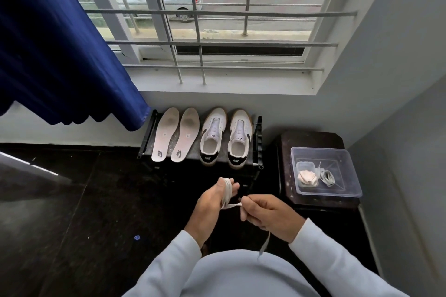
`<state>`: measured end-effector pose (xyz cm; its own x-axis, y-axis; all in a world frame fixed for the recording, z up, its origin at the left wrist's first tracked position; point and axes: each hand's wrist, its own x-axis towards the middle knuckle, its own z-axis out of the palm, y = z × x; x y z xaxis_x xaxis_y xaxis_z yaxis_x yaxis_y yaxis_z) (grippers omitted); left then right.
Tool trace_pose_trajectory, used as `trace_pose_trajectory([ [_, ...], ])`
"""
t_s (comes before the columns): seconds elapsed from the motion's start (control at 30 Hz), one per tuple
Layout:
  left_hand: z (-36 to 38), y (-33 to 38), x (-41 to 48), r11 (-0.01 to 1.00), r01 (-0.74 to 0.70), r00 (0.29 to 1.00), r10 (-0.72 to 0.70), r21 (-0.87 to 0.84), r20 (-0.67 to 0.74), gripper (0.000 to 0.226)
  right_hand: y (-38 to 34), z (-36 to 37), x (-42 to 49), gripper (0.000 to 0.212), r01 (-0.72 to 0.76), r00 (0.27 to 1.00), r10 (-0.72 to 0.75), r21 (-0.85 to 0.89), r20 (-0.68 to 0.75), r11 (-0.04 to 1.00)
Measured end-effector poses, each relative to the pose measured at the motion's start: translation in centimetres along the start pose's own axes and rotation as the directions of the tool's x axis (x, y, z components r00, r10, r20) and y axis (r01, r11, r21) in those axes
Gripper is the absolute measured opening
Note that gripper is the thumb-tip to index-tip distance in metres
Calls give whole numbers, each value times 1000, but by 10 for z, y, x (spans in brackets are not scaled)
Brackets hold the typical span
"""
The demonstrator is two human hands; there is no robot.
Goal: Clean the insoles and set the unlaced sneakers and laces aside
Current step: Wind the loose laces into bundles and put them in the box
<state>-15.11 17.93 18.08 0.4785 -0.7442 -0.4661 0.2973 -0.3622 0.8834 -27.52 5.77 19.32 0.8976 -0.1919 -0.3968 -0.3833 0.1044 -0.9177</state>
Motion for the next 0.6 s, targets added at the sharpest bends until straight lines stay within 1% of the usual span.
trace_pose_trajectory([
  [0.07, 2, -6, 0, 993, 73, 995, -79, 94, 64, 61, -8, -9, 7, 39, 16, 999, -14, 22, -50, 1000],
  [0.13, 7, -4, -4, 982, 146, 973, -165, 120, 163, 65, -12, -18, 18, 40, 25, 994, -21, 32, -109, 999],
  [0.2, 8, 2, -9, 976, 205, 945, -217, 73, 245, 73, -10, -24, 27, 39, 11, 990, -6, 35, -140, 999],
  [0.23, 7, 6, -12, 978, 208, 940, -206, 20, 273, 77, -7, -24, 30, 38, 2, 989, 3, 30, -151, 1000],
  [0.3, 3, 12, -19, 974, 187, 942, -140, -129, 305, 80, 5, -19, 34, 37, -4, 987, 7, 21, -163, 1000],
  [0.33, 1, 14, -21, 964, 168, 948, -101, -204, 303, 80, 14, -15, 35, 38, -2, 987, 5, 17, -161, 1000],
  [0.37, -1, 15, -21, 951, 145, 953, -60, -272, 296, 79, 20, -8, 35, 34, -1, 987, 6, 36, -159, 999],
  [0.43, -2, 15, -17, 930, 100, 967, -7, -354, 256, 75, 31, 4, 29, 14, -5, 985, 7, 9, -175, 1000],
  [0.5, -3, 17, -14, 917, 64, 981, 14, -393, 192, 71, 37, 17, 20, 29, -19, 973, 0, -79, -232, 997],
  [0.6, -2, 17, -12, 881, 17, 995, 33, -473, 97, 65, 37, 30, 7, 34, -21, 942, -32, -152, -334, 988],
])
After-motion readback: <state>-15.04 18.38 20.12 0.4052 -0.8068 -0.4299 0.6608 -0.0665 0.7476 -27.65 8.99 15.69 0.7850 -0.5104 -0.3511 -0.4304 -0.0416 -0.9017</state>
